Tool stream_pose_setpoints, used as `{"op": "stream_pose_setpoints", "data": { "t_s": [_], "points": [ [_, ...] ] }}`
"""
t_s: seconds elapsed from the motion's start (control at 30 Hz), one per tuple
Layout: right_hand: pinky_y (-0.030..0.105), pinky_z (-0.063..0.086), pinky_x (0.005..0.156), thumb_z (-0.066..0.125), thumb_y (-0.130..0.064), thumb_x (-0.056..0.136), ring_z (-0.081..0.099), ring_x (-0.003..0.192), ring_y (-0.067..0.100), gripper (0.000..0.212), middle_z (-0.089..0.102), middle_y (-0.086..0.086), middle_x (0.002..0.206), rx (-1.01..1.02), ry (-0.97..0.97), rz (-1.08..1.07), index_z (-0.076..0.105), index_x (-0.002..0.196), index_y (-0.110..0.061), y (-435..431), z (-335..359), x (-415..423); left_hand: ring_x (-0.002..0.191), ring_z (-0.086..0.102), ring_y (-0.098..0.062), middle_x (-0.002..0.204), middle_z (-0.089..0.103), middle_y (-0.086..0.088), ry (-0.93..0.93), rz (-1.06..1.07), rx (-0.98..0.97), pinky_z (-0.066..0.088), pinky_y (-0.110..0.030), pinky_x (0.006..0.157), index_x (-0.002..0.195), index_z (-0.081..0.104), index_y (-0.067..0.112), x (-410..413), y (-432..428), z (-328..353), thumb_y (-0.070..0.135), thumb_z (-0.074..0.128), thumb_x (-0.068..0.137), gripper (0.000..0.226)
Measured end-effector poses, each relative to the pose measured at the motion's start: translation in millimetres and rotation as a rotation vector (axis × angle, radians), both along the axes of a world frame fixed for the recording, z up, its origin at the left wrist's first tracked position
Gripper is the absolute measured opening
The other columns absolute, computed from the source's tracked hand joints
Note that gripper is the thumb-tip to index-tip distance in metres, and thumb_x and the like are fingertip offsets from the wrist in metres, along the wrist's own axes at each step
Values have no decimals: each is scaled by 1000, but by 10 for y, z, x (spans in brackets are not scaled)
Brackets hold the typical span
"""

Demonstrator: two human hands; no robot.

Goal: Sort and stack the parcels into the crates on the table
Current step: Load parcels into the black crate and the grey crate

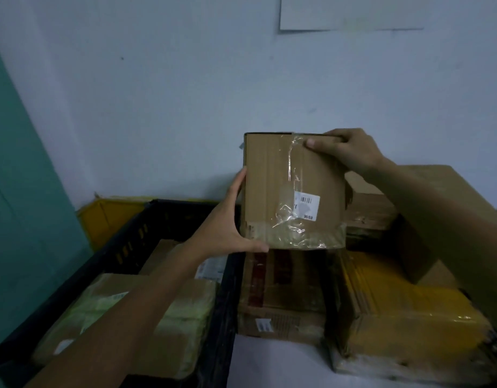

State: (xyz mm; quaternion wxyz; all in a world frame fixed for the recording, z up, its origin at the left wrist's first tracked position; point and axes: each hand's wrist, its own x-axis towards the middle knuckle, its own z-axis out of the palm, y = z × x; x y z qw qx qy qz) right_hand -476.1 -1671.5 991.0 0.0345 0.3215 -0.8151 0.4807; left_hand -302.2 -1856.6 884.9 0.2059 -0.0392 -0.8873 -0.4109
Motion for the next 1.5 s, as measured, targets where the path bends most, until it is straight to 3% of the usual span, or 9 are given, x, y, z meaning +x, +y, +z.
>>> {"op": "stream_pose_setpoints", "data": {
  "t_s": [0.13,0.23,0.33,0.53,0.7,0.87,1.0,1.3,1.5],
  "points": [
    [30,50,76,71,-53,74,60,95,17,39,64,-1,101,-82,23,-19,67,97,-22,-122,68,-2,139,11,-2,156,-2,7,-2,44,-288,19,-28,113,129,-18,65,38,39,112,35,88,55,132],
    [28,49,73,63,-53,81,58,96,17,44,59,1,111,-54,62,-29,60,109,-19,-124,167,-21,133,27,-5,153,17,-5,187,64,-311,26,-18,110,139,20,51,27,-2,123,28,83,66,99],
    [30,47,88,44,-54,92,51,114,15,66,34,5,148,-232,-199,267,28,145,-18,-97,224,48,115,48,-1,133,46,5,350,156,-11,38,-2,92,126,44,40,-24,-50,247,16,79,70,70],
    [34,45,102,70,-56,65,48,126,10,97,40,-13,143,-116,-92,488,16,145,-45,-194,-140,199,91,59,8,106,60,17,386,222,414,50,-21,80,107,57,35,-109,-233,458,27,72,76,35],
    [37,51,94,69,-45,75,59,108,7,74,57,-17,119,-102,-15,342,34,139,-34,-215,-370,214,113,57,-15,128,56,0,373,236,644,53,-28,77,126,36,34,-91,-245,528,27,68,82,55],
    [30,53,82,54,-32,94,64,95,14,36,65,3,115,-334,-22,68,51,129,-25,-332,-281,161,113,39,17,132,33,29,266,177,423,38,-16,88,144,-1,39,-13,-28,286,33,82,62,116],
    [37,52,90,57,-29,93,66,94,13,29,68,-2,104,-281,-53,134,58,121,-23,-382,-144,237,101,46,25,116,38,40,335,223,447,44,-12,85,148,5,34,-18,-25,274,19,68,82,92],
    [20,52,80,42,-32,100,62,103,4,53,56,-10,127,-117,-108,498,21,147,-35,-840,38,406,104,59,-10,137,46,5,409,390,515,54,-21,75,134,22,29,208,-408,691,18,44,97,45],
    [29,45,89,37,-35,100,56,106,13,43,55,-5,125,9,29,467,30,143,-32,-1465,7,380,99,56,-1,120,46,17,360,484,493,51,-34,90,143,12,28,414,-748,641,25,45,97,57]
  ]
}}
